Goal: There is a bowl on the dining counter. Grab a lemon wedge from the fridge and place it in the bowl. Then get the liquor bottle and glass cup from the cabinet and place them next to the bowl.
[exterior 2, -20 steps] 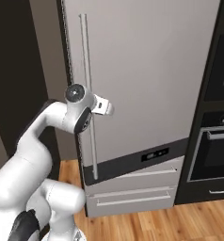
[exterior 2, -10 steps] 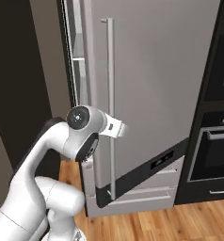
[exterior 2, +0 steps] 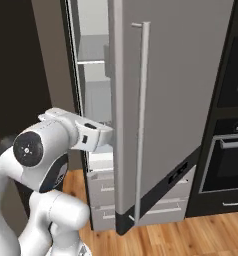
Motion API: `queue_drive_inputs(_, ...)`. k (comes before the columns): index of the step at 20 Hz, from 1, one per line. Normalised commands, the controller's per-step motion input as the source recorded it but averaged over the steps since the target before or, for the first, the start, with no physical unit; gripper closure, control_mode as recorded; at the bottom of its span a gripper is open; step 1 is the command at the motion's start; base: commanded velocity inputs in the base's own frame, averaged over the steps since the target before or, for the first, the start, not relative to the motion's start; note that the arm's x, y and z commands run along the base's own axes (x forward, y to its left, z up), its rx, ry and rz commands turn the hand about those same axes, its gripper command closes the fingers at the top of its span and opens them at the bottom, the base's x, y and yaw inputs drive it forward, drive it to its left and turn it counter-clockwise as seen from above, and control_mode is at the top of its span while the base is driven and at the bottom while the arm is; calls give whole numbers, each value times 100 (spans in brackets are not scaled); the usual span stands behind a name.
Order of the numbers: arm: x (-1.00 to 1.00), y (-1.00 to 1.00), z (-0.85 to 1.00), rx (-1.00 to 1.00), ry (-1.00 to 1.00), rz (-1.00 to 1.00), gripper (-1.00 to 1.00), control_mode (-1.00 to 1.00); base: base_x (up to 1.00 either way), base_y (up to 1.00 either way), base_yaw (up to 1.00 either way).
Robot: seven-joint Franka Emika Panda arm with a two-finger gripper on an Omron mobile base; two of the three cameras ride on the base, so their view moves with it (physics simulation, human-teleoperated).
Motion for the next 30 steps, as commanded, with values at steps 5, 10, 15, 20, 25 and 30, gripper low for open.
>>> queue_drive_inputs(5,-48,100,72,-14,-5,20,-100,-100,0,0,0)
queue_drive_inputs(10,27,62,-3,-6,5,16,-100,-100,0,0,0)
queue_drive_inputs(15,48,13,-60,-13,12,2,-100,-100,0,0,0)
queue_drive_inputs(20,48,0,-82,-21,14,-5,-100,-100,0,0,0)
queue_drive_inputs(25,59,-6,-85,-22,13,-11,-100,-100,0,0,0)
queue_drive_inputs(30,66,-15,-46,-14,8,-12,-100,-100,0,0,0)
